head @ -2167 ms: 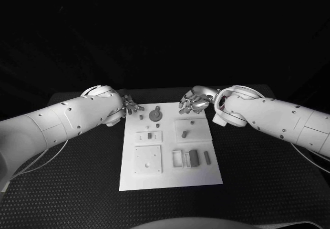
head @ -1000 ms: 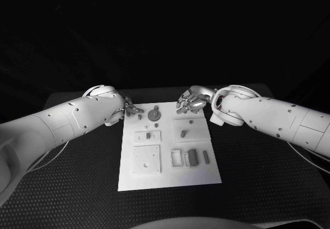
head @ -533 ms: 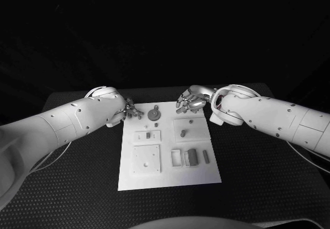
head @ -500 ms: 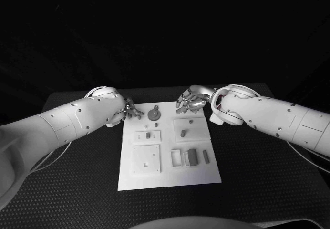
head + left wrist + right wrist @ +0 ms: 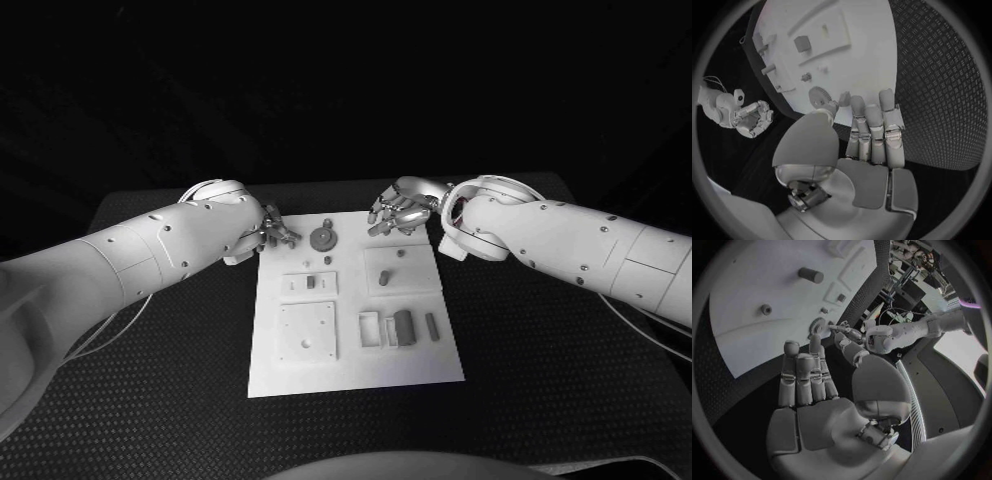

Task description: Assemble the parts on the task board

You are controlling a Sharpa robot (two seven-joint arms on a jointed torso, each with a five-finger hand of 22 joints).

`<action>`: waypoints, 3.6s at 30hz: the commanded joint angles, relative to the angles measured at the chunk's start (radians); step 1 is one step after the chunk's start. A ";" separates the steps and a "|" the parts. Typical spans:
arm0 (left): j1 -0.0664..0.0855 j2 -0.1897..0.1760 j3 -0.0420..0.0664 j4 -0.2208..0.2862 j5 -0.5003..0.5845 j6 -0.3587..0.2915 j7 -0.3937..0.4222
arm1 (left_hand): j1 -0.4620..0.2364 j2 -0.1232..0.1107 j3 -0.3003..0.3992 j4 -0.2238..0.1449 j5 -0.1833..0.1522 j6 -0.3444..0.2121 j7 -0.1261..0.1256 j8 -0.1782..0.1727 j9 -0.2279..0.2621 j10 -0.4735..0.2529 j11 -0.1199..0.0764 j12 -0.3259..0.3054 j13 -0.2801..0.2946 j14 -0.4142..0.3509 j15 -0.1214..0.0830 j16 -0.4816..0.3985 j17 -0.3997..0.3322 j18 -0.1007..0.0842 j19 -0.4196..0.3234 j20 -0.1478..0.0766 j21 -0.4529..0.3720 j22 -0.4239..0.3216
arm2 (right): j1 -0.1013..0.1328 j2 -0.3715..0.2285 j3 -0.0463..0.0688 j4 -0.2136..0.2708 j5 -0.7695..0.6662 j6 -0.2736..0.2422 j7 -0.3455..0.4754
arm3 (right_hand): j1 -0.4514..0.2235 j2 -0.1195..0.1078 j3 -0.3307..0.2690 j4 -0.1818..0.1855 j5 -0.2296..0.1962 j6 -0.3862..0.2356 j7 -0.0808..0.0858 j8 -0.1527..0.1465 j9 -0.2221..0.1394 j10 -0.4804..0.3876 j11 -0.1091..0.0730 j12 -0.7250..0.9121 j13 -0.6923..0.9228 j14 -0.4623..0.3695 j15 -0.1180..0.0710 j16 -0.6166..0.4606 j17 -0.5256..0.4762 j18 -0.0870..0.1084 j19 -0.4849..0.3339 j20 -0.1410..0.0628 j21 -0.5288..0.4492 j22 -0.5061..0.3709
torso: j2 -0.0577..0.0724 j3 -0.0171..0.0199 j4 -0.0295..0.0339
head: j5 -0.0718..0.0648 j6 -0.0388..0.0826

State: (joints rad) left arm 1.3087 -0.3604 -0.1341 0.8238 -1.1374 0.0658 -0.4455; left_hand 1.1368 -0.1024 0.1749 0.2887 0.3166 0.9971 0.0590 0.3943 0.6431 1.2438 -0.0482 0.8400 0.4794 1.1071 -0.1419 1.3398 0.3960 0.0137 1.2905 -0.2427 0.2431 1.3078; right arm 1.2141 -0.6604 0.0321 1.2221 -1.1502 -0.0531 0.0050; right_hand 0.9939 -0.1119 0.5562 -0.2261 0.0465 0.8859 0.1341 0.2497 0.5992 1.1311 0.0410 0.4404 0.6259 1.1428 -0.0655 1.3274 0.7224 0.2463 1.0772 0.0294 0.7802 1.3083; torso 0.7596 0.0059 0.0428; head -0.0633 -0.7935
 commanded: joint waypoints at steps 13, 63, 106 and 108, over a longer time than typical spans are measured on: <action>0.000 0.005 0.001 0.005 0.022 0.025 -0.003 | 0.010 0.010 -0.017 -0.001 0.006 0.040 -0.010 0.017 0.009 0.024 -0.013 0.019 0.011 0.019 -0.020 0.022 0.009 -0.012 0.027 -0.009 0.011 0.022 | -0.002 0.003 0.000 -0.002 -0.001 0.015 0.009 | -0.007 0.001 0.000 0.004 0.004 0.009 0.019 -0.004 0.002 -0.004 0.004 0.005 0.001 -0.005 0.001 -0.003 -0.001 0.016 -0.005 -0.004 -0.003 0.017 | -0.001 -0.0004 -0.0005 | 0.001 -0.003; 0.001 -0.036 0.003 0.038 0.221 0.001 -0.006 | -0.010 0.100 0.270 -0.400 0.082 0.081 -0.022 0.027 0.096 0.050 -0.023 0.028 0.026 0.038 -0.026 0.038 0.019 -0.014 0.028 -0.008 0.064 0.022 | -0.005 0.000 0.000 -0.009 -0.001 0.013 0.008 | -0.008 0.001 0.000 0.005 0.004 0.009 0.019 -0.004 0.002 -0.004 0.004 0.006 0.002 -0.006 0.001 -0.002 -0.001 0.016 -0.005 -0.004 -0.003 0.017 | -0.002 -0.0002 0.0018 | 0.001 -0.007; 0.006 -0.278 -0.050 0.461 0.097 -0.025 -0.068 | -0.144 0.103 0.384 -0.524 0.082 0.097 -0.026 0.027 0.116 0.065 -0.027 0.028 0.027 0.051 -0.026 0.040 0.020 -0.014 0.043 -0.012 0.082 0.021 | -0.005 -0.016 0.000 -0.007 -0.001 0.011 0.007 | -0.009 0.001 -0.001 0.006 0.004 0.010 0.019 -0.005 0.003 -0.004 0.004 0.006 0.002 -0.006 0.001 -0.002 -0.002 0.016 -0.005 -0.004 -0.003 0.017 | -0.002 -0.0008 0.0025 | 0.008 -0.007; 0.006 -0.279 -0.054 0.463 0.093 -0.026 -0.070 | -0.144 0.103 0.385 -0.525 0.082 0.097 -0.026 0.027 0.116 0.066 -0.027 0.028 0.026 0.052 -0.026 0.040 0.020 -0.014 0.043 -0.012 0.082 0.021 | -0.005 -0.016 0.000 -0.006 -0.001 0.010 0.008 | -0.009 0.001 -0.001 0.006 0.004 0.010 0.019 -0.005 0.003 -0.004 0.004 0.006 0.002 -0.006 0.001 -0.002 -0.002 0.016 -0.005 -0.004 -0.003 0.017 | -0.002 -0.0003 0.0028 | 0.009 -0.008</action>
State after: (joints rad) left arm 1.3135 -0.6392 -0.1883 1.2825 -0.9910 0.0354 -0.5064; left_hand 0.9906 -0.0115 0.3881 -0.0599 0.3916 1.0827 0.0268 0.4181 0.7577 1.3009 -0.0735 0.8663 0.5046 1.1544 -0.1643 1.3746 0.4149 0.0135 1.3283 -0.2551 0.3222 1.3073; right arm 1.2098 -0.6764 0.0322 1.2142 -1.1502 -0.0517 0.0056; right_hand 0.9939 -0.1119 0.5562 -0.2261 0.0465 0.8841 0.1364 0.2497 0.6008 1.1311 0.0410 0.4404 0.6259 1.1442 -0.0636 1.3274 0.7224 0.2463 1.0771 0.0294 0.7802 1.3083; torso 0.7573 0.0050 0.0457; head -0.0554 -0.8006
